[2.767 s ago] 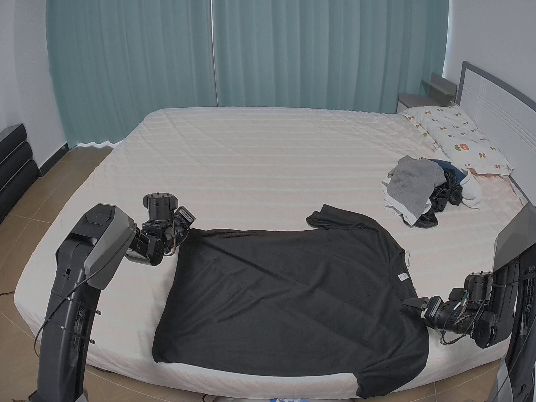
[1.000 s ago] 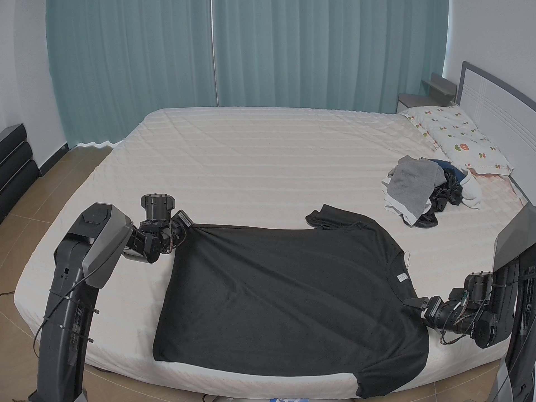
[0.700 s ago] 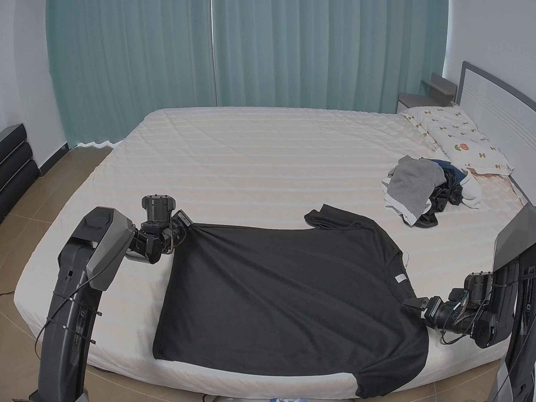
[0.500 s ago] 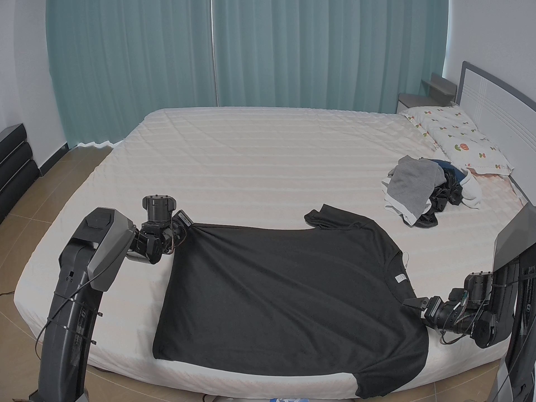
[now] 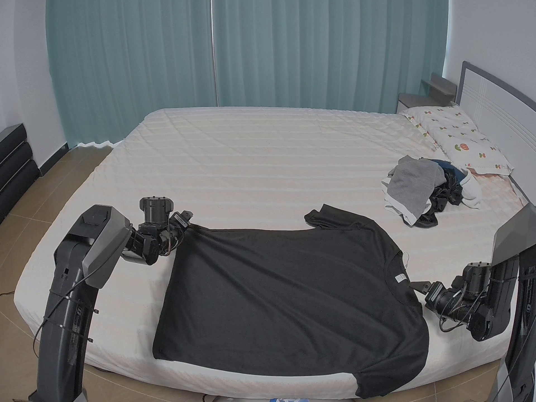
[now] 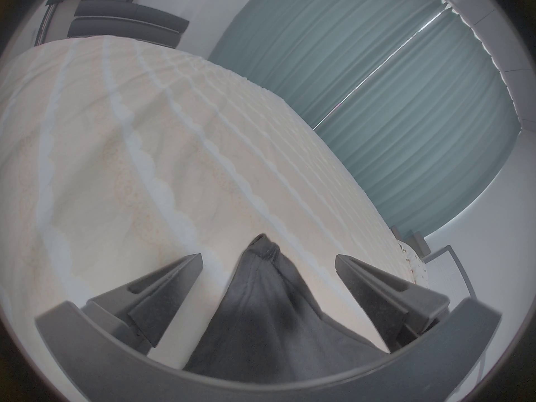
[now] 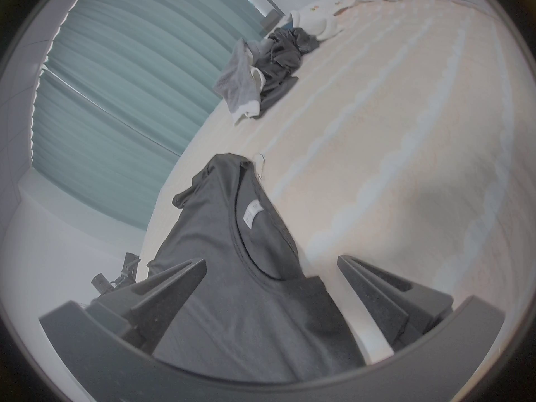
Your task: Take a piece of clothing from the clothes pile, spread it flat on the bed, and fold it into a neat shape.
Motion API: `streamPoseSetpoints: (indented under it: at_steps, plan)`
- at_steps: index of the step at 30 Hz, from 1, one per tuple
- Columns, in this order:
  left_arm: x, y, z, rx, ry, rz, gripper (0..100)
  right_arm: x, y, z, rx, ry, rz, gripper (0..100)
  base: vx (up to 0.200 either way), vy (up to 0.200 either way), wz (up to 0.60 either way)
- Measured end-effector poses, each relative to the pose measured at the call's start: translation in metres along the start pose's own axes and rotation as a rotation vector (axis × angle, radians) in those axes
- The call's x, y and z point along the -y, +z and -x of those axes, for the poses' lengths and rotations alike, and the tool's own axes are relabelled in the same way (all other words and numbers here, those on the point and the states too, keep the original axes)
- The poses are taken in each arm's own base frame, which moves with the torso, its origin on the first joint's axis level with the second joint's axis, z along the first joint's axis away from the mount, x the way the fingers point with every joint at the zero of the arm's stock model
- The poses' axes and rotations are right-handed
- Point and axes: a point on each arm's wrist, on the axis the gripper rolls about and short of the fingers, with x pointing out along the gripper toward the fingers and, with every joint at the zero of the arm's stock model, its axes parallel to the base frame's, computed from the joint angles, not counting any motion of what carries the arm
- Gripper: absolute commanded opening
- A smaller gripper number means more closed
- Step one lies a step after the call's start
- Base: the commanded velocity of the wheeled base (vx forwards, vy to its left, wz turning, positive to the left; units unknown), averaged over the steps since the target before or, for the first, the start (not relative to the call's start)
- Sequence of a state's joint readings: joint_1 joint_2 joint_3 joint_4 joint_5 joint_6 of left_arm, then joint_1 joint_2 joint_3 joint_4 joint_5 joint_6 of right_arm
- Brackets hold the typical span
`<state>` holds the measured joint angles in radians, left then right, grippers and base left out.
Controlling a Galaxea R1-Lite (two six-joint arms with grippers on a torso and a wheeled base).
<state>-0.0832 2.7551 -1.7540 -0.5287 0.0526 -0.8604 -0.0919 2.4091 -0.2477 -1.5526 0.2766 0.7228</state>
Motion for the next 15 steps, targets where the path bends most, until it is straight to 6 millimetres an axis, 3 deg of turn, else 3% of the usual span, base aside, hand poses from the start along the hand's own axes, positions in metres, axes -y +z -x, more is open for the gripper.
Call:
streamPoseSetpoints:
  at_steps: [7,15]
  plan:
    - [-0.002,0.002,0.015,-0.046,0.008,0.027,100,-0.021,0.019,-0.021,0.079,0.039,0.041,100,0.0,0.0,0.0]
    - [-0.002,0.005,0.027,-0.068,0.016,0.07,100,-0.046,0.059,-0.069,0.125,0.046,0.053,100,0.0,0.0,0.0]
